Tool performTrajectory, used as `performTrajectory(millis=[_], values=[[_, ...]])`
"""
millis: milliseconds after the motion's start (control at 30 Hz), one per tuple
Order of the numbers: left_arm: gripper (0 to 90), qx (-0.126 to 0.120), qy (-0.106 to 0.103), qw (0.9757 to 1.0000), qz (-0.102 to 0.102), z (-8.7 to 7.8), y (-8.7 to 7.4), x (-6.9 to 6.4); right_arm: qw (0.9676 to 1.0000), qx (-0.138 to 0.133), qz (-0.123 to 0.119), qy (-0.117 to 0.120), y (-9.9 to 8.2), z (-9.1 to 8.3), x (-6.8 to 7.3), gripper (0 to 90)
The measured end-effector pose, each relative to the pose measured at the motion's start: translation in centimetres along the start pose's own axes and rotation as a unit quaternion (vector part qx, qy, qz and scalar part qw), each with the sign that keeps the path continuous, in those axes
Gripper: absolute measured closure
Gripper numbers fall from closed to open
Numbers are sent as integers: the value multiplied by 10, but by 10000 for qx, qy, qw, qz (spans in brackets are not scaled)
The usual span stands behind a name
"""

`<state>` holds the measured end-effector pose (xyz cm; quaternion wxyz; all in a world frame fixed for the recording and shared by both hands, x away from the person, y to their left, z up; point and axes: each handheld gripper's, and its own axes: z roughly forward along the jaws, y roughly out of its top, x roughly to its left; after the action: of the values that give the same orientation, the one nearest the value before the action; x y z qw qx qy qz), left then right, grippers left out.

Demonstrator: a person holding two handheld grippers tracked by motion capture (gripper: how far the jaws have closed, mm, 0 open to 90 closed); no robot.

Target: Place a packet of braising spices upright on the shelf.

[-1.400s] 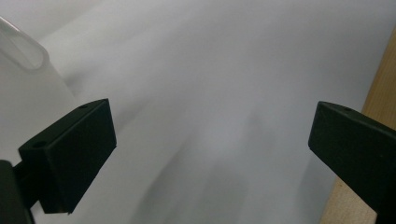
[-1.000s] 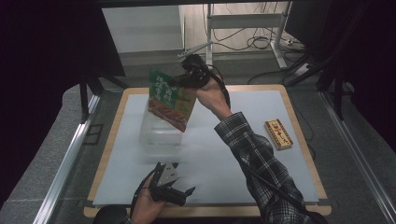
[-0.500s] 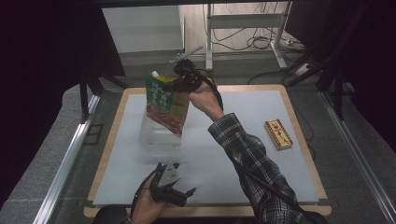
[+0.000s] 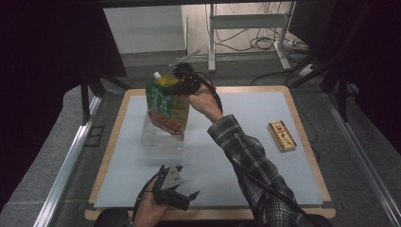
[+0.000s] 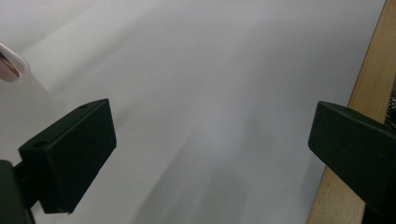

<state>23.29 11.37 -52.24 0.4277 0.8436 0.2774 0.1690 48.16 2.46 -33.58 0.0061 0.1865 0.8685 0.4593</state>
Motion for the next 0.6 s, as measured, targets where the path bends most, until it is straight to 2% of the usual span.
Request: performTrajectory(millis=[133, 233, 333, 433, 500, 600], values=[[6, 23, 2, 10000, 17, 0, 0, 0, 9998, 179, 17, -47, -3, 13, -1, 893], [6, 16, -2, 10000, 19, 0, 0, 0, 9999, 48, 100, 34, -4, 18, -5, 893], [6, 21, -12, 10000, 16, 0, 0, 0, 10000, 23, 65, -65, -4, 19, -7, 894], [7, 34, -14, 10000, 31, 1, 0, -1, 9997, -68, 200, -77, -7, 18, -11, 893], [7, 39, -15, 10000, 47, 1, 0, -2, 9997, -115, 199, -79, -9, 17, -12, 891], [6, 53, -12, 10000, 47, 1, 0, -1, 9998, -76, 70, -163, -9, 16, -10, 858]])
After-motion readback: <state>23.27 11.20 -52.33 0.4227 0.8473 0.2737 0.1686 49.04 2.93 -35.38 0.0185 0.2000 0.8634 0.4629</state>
